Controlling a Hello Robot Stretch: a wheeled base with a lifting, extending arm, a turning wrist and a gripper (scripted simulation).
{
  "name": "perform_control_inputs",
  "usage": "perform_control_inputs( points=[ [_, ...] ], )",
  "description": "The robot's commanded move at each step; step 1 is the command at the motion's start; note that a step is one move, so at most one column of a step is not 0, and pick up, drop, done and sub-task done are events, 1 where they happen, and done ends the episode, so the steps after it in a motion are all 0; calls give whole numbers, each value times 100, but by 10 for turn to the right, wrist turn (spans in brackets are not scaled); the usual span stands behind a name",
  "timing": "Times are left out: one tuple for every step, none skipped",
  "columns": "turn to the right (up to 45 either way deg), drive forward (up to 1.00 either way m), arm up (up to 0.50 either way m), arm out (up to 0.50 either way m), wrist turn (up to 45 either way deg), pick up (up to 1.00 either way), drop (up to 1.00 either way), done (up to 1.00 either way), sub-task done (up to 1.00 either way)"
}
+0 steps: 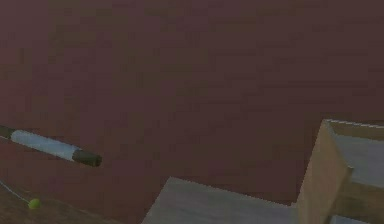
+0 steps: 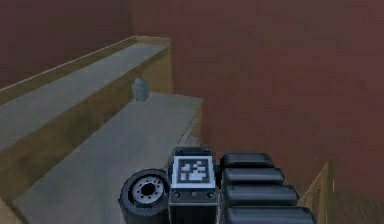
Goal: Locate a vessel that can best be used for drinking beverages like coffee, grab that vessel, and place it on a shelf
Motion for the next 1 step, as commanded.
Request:
perform_control_inputs(
  points=[
    [30,0,0,0,0,0,0,0,0]
  ],
)
